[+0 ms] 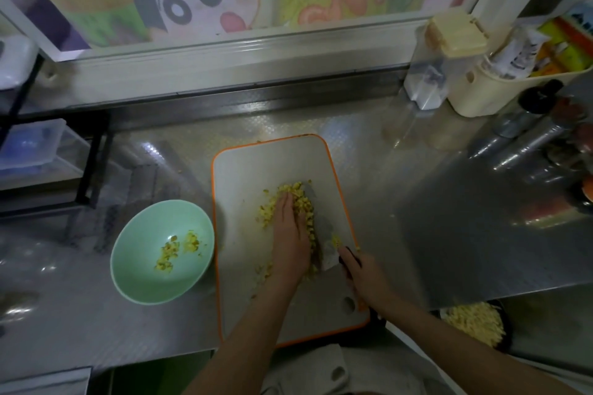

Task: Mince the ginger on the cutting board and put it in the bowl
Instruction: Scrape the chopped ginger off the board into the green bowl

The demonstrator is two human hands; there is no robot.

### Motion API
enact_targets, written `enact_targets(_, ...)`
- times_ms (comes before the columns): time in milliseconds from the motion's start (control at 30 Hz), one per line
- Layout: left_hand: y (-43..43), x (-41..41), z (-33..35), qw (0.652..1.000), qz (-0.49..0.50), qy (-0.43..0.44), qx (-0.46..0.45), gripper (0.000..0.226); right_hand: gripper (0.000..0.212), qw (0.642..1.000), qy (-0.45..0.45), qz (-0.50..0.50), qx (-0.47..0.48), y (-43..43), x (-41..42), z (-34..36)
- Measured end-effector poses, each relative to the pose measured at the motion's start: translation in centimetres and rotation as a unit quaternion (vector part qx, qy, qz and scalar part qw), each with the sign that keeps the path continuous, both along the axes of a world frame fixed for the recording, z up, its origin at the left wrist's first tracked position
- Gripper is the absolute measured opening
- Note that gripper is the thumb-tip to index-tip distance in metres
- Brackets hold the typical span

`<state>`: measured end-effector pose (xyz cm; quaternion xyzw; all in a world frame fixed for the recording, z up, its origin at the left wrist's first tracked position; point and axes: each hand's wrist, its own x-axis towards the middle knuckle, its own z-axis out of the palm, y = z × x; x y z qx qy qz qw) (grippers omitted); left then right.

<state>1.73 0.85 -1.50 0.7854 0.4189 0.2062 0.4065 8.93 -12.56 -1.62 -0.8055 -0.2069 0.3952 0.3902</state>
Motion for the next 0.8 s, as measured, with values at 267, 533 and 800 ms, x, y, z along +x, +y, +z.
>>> enact_targets(267, -0.2, 0.3, 2.1, 0.997, 0.059, -0.003, 0.045, 0.057, 0.051, 0.998, 0.036, 0.016, 0.043, 0.8, -0.4, 2.6)
enact_targets(533, 0.4, -1.8, 3.9, 0.989, 0.127, -0.018, 0.07, 0.056, 0.052, 0.995, 0.02, 0.091, 0.026, 2.6, -2.0, 4.7)
enact_targets(800, 1.3, -6.0, 5.0, 0.968, 0.226, -0.035, 0.106, 0.044, 0.05, 0.985, 0.072, 0.153, 0.035, 4.8, -4.7, 7.2)
